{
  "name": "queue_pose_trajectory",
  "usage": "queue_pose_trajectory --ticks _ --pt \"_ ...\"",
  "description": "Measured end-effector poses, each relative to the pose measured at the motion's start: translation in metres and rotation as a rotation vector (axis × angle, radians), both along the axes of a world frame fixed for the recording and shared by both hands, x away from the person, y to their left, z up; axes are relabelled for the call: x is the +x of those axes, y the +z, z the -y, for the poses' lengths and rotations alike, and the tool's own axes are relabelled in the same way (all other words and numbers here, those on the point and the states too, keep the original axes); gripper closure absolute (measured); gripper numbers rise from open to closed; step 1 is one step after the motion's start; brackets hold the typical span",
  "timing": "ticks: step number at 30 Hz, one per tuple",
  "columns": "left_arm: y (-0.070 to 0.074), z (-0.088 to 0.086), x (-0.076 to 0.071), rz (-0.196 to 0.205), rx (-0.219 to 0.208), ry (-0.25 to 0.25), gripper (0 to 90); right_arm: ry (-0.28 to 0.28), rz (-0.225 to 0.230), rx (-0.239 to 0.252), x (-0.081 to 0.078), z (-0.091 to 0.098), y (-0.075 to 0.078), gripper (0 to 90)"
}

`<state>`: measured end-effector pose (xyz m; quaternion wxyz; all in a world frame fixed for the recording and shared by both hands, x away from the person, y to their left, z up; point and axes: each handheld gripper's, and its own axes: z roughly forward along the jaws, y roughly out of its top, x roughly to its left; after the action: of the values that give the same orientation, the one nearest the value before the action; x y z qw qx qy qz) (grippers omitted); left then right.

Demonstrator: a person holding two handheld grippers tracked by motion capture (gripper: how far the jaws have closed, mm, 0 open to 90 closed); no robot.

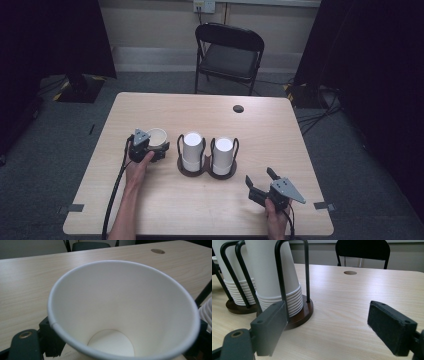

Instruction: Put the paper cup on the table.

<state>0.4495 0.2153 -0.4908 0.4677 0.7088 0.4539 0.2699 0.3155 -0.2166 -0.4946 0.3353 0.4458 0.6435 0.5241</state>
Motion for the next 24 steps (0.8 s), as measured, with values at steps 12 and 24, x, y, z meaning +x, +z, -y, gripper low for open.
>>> queue_pose_trajectory --ticks 12,24 --pt "0.000 -0.005 -0.013 0.001 0.064 0.042 15.6 -0.003 0.007 0.006 0.000 0.001 0.000 15.1" --pt "0.000 -0.006 -0.029 -0.004 0.046 0.051 15.7 -0.003 0.008 0.010 -0.001 0.001 0.000 14.9"
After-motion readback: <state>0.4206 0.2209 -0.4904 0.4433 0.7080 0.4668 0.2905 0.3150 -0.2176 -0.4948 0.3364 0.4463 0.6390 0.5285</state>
